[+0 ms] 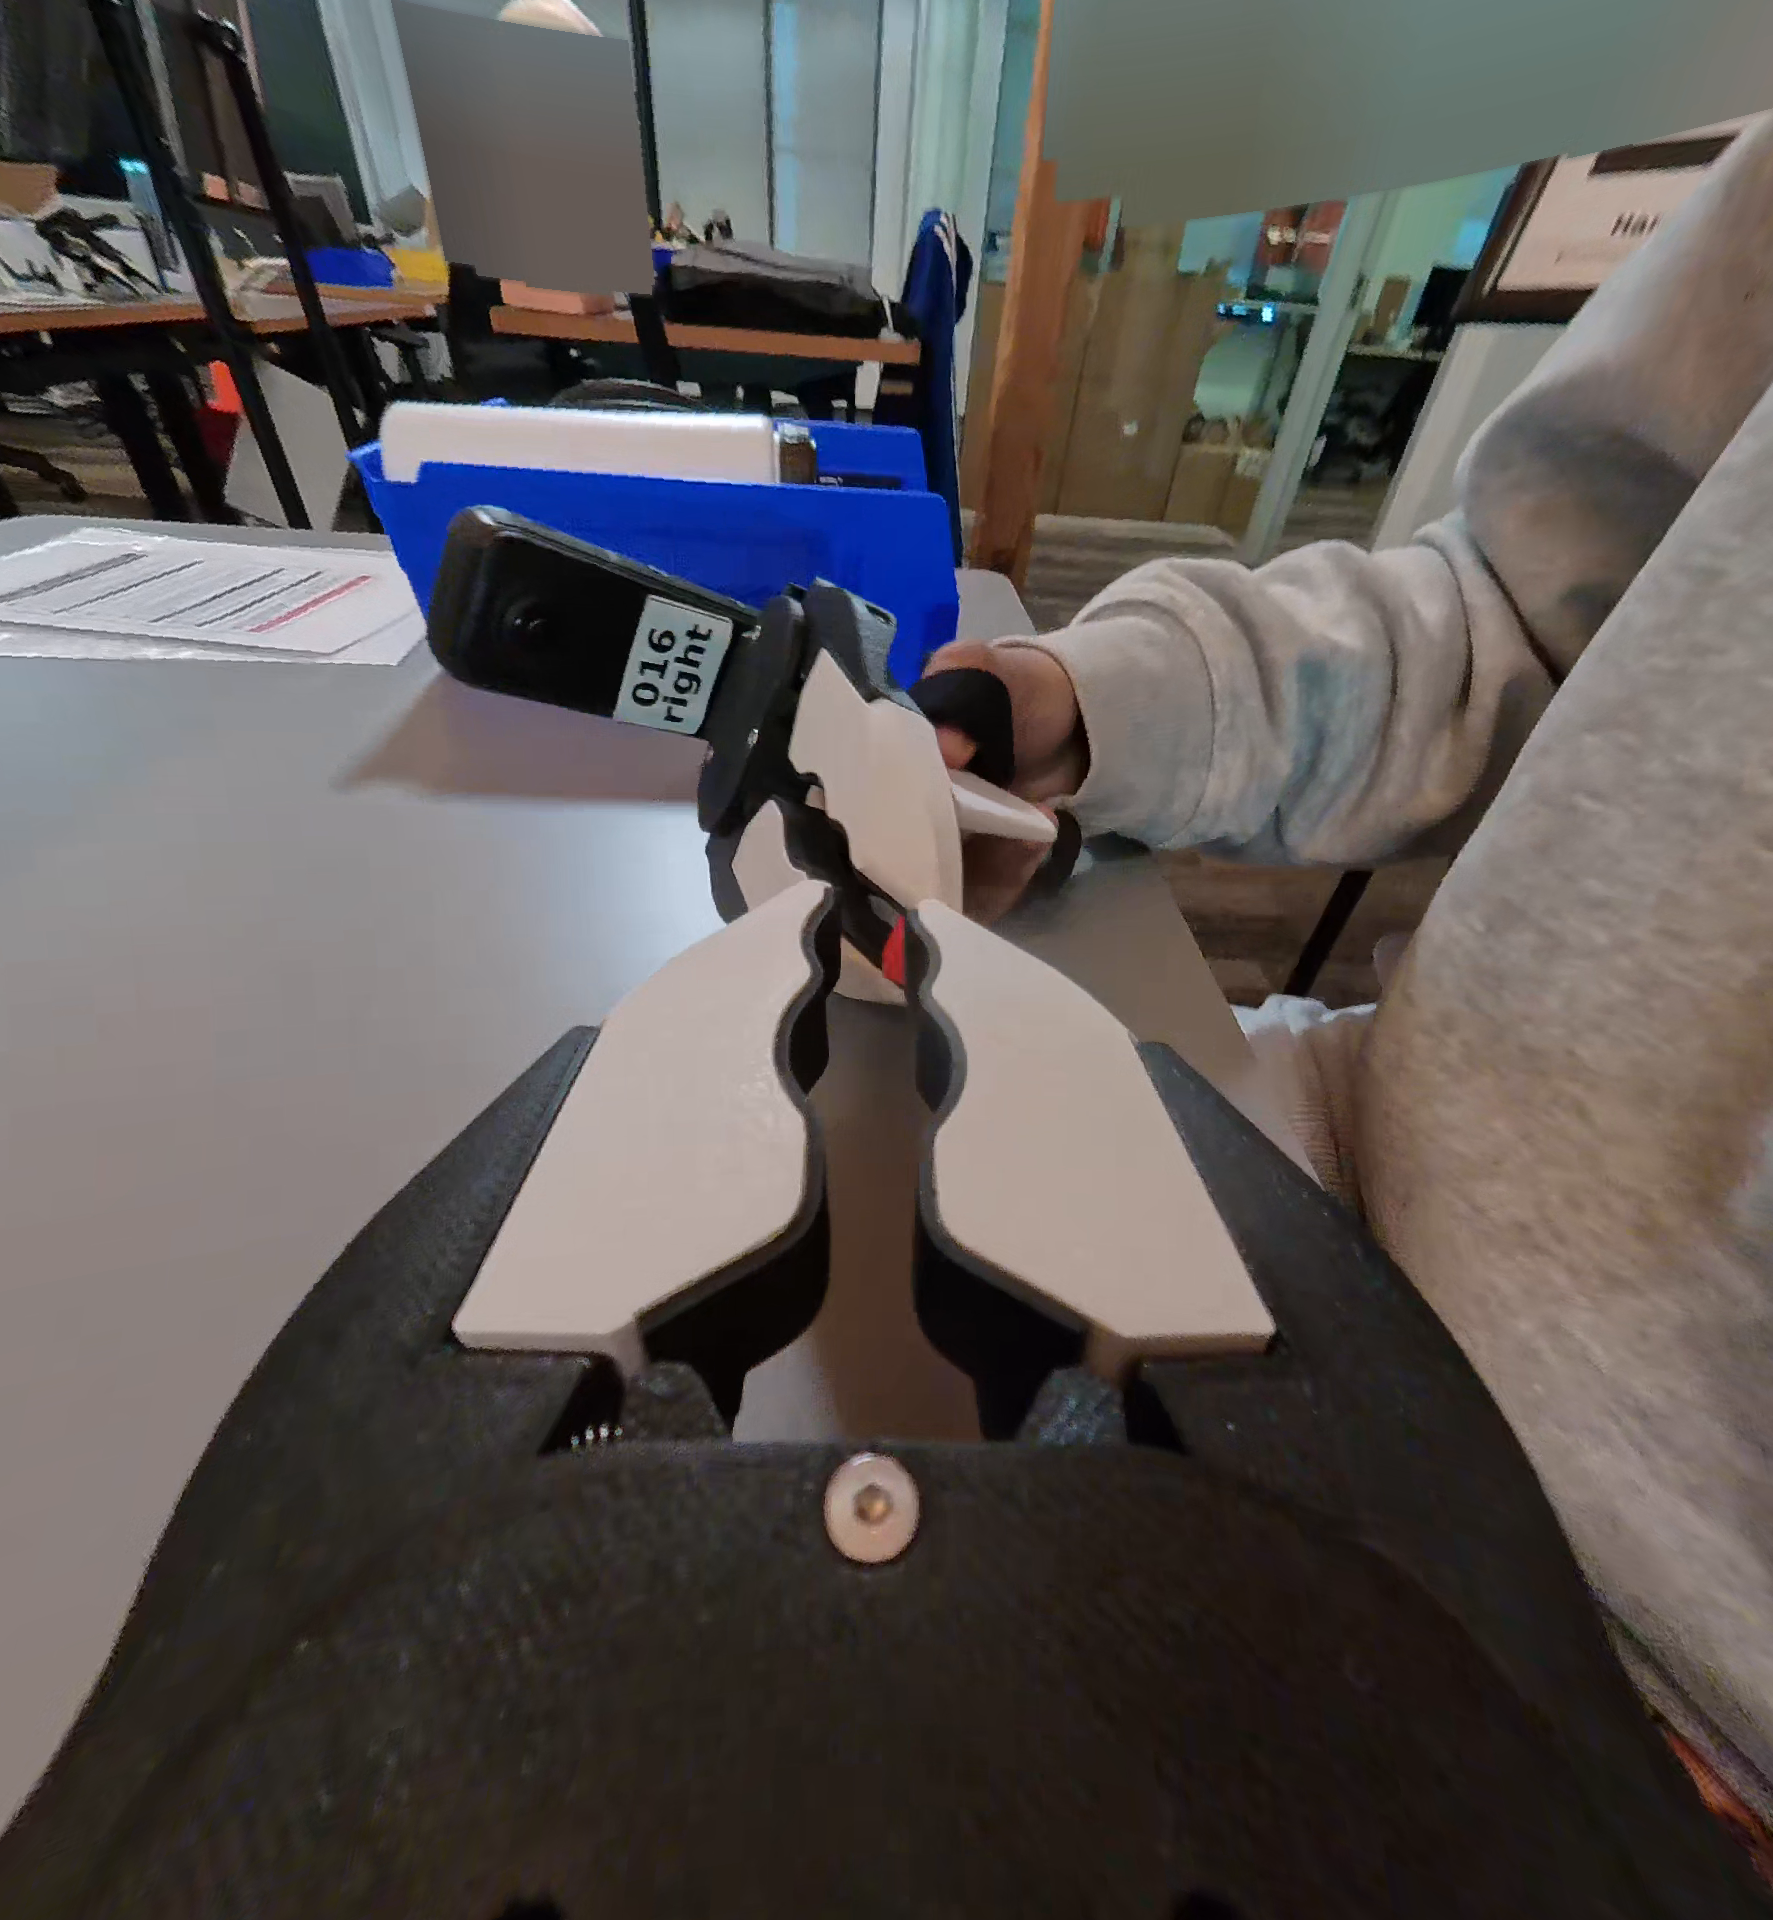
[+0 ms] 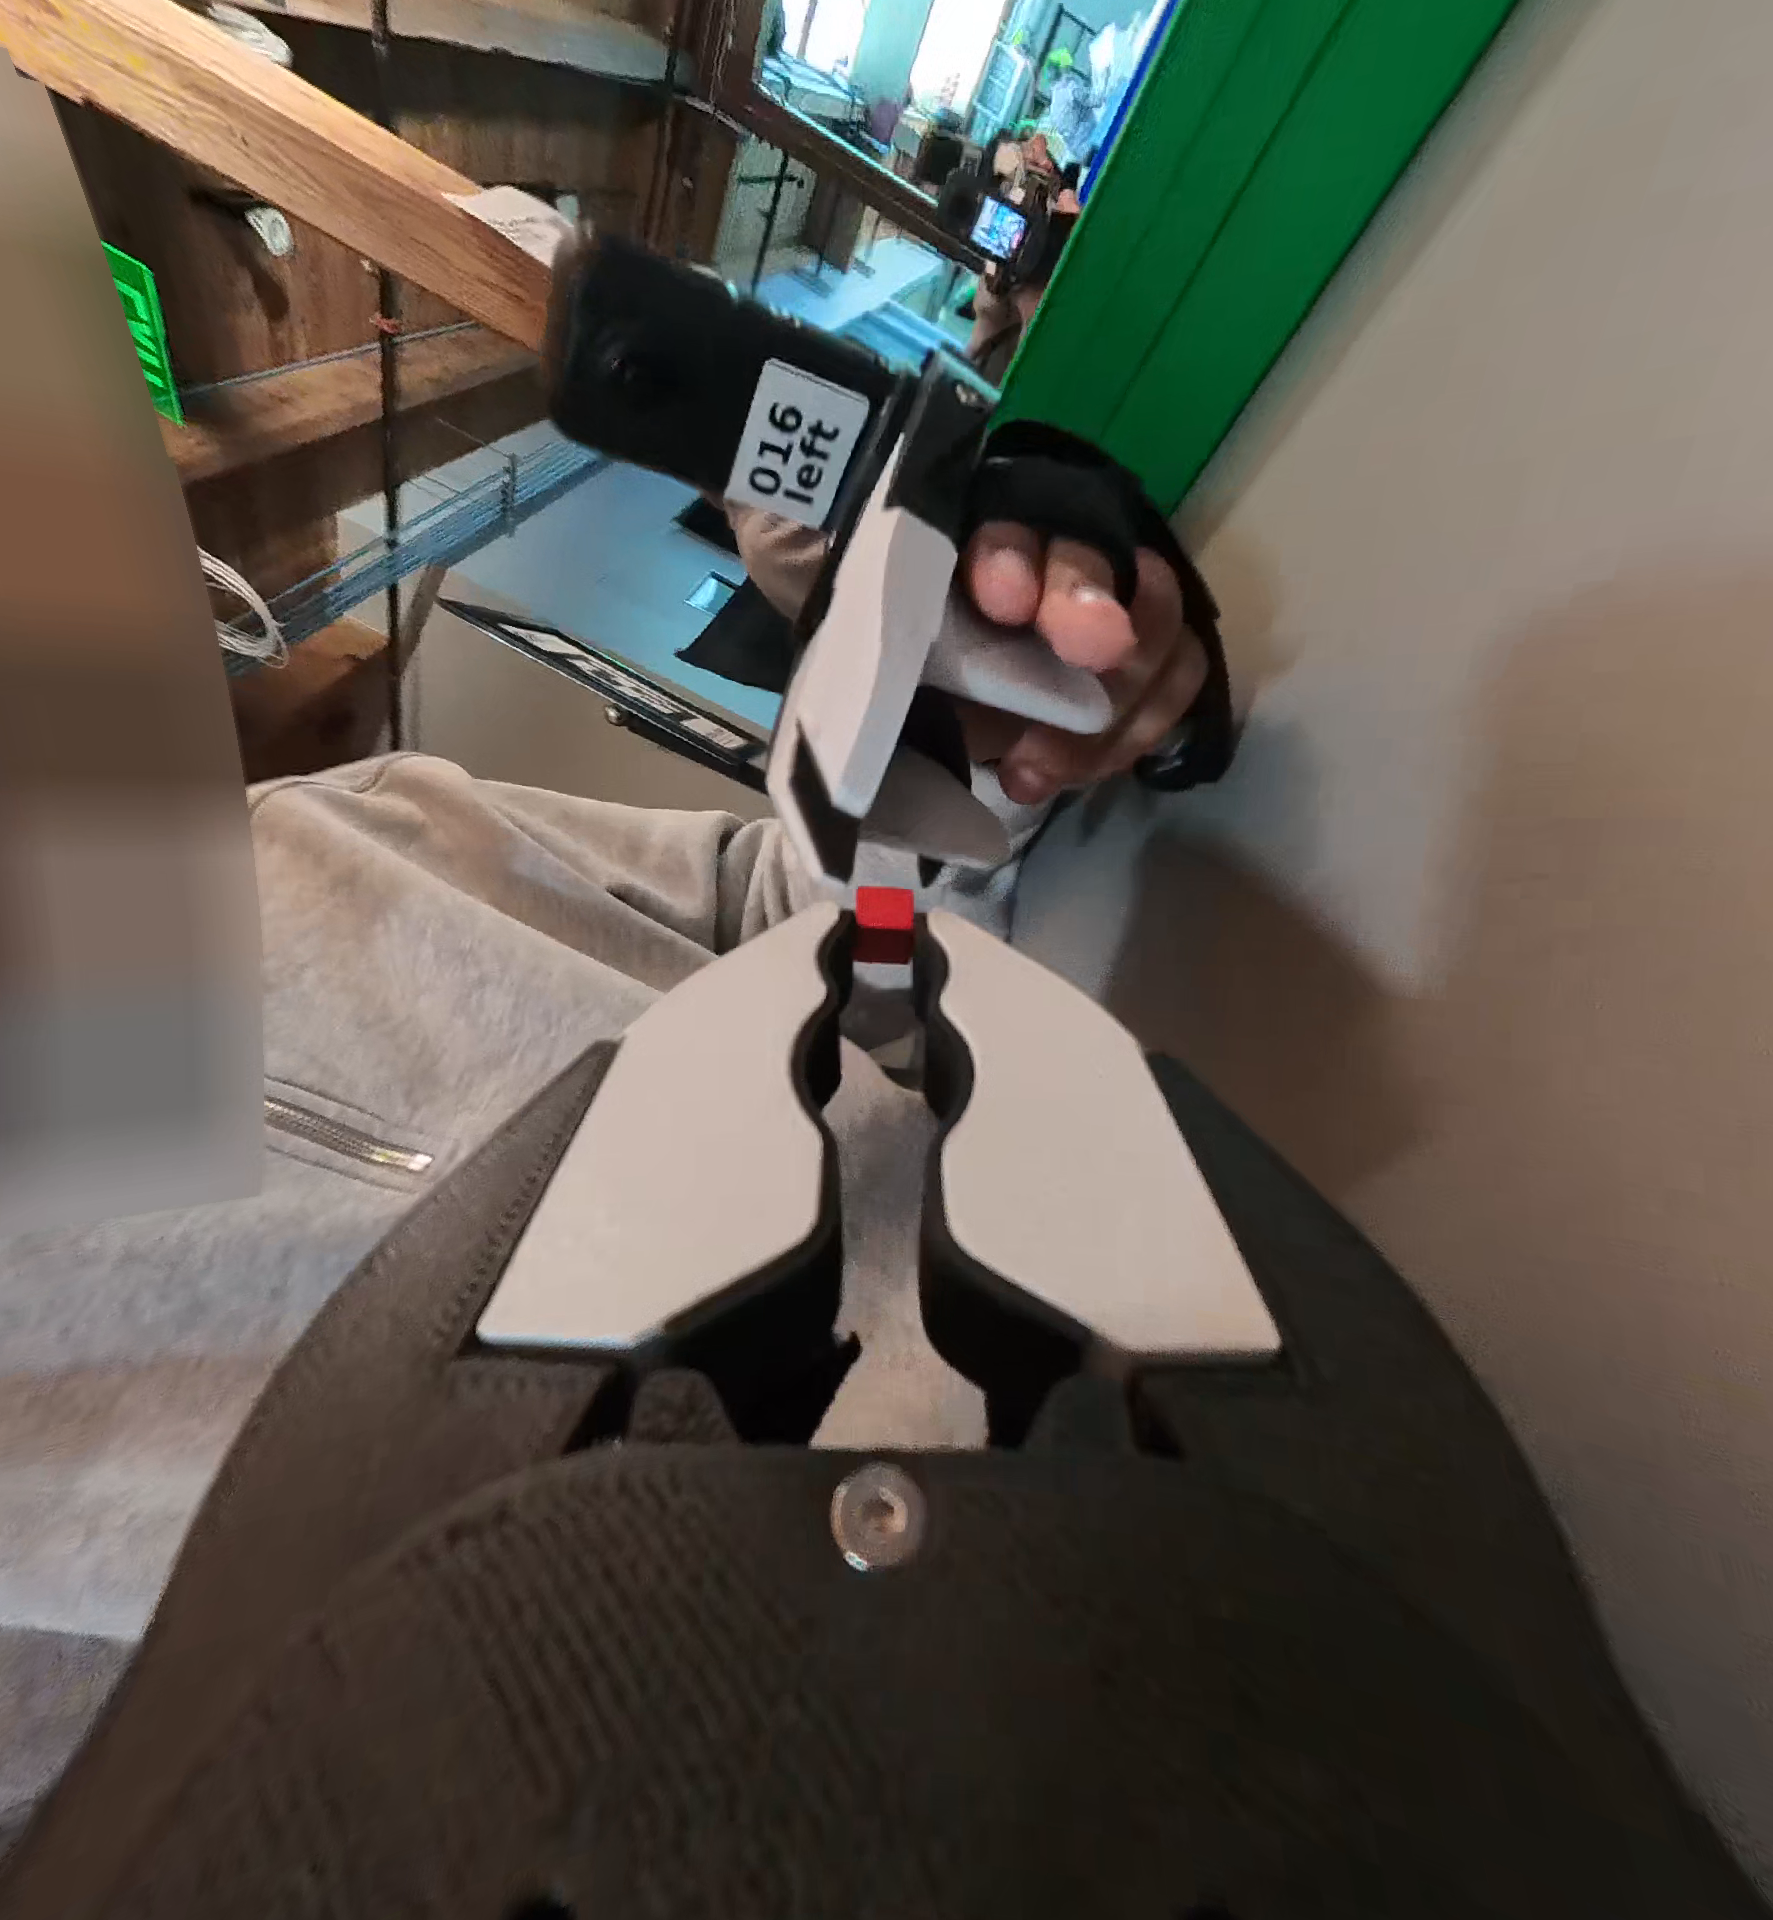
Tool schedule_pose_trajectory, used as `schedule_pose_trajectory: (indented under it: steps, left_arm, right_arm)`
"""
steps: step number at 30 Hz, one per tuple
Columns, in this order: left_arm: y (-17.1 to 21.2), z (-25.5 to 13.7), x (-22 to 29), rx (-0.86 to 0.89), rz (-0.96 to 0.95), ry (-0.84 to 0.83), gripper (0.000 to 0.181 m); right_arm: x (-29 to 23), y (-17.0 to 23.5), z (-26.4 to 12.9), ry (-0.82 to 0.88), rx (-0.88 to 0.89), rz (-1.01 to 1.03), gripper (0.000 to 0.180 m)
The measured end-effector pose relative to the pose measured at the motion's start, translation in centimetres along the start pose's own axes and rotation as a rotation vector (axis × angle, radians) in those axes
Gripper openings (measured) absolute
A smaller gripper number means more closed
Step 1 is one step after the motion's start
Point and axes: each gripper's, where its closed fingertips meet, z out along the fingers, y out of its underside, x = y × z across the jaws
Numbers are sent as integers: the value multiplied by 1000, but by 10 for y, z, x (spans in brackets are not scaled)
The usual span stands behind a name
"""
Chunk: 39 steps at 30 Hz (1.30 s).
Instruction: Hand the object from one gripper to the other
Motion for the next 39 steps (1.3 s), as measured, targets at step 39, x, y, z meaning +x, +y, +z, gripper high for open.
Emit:
schedule_pose_trajectory:
  steps: [39]
  left_arm:
    - [-7,-24,-55,307,-709,91,9]
  right_arm:
    - [-17,-80,-56,79,627,-498,32]
